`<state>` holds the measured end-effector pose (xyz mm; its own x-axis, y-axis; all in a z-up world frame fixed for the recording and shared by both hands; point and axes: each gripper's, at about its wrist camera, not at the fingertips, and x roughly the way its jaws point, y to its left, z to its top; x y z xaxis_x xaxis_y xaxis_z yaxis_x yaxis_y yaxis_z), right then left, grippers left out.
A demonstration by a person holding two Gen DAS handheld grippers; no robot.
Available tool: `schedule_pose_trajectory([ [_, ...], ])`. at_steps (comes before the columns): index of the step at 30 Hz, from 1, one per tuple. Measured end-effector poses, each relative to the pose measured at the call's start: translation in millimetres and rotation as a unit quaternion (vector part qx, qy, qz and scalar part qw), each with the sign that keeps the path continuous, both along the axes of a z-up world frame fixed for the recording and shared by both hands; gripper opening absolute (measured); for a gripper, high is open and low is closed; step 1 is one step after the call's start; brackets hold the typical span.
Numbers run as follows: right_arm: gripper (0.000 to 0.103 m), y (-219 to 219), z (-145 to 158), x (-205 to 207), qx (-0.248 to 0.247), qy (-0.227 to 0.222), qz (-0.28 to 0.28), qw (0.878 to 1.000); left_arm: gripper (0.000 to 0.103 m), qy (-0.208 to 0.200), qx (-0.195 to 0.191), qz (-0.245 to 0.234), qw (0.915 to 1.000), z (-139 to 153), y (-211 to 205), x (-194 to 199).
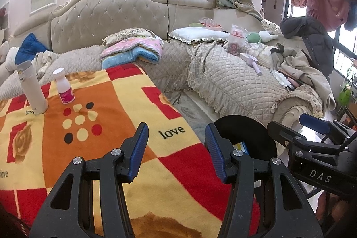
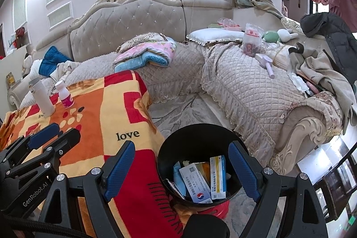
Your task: Collect trash
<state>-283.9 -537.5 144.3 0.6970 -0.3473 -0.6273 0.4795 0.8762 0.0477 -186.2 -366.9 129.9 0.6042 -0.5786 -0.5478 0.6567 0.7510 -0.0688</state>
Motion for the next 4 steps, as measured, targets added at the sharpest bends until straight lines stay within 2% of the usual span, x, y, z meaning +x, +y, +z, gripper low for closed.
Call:
schedule_pose_trajectory([
  [4, 0.084, 4.2, -0.1, 5.8, -0.003, 0.004, 0.006, 1.000, 0.051, 0.009, -0.004, 0.005, 0.9999, -1.2, 7.4, 4.7],
])
